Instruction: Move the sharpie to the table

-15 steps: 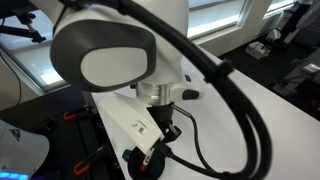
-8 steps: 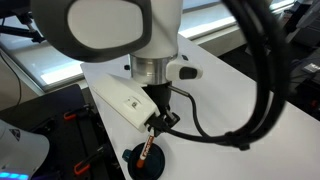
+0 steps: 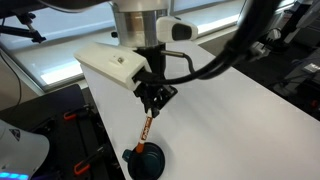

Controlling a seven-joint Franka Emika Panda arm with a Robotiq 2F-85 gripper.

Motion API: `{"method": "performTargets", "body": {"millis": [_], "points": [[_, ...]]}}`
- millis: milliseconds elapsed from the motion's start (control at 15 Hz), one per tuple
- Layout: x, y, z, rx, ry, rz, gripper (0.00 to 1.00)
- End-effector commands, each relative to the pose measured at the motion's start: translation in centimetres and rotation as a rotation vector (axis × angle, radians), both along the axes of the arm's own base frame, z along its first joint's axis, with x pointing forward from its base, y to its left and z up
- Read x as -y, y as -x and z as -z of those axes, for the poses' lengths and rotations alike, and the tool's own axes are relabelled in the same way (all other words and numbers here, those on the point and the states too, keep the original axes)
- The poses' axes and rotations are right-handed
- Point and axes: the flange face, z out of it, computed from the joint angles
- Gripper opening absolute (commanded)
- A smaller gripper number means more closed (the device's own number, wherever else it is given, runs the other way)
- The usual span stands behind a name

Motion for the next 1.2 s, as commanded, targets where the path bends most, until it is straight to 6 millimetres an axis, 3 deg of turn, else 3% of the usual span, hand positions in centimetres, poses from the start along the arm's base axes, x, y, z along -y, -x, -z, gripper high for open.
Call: {"method": "performTargets", "body": {"millis": [0,467,600,867,1133], "points": [[-3.0,0.7,-0.5,0.011,-0.032,-0.048,0.05],[-10.9,0.8,2.5,0.011,-0.044,-0.217,0.05],[-12.3,0.8,3.2,0.013,-0.042,-0.253,0.05],[-12.0,0.4,2.8,0.026,-0.049,-0.275,0.05],[-11.4,0.4,4.1,0.015,-0.038,-0.265,0.05]]}}
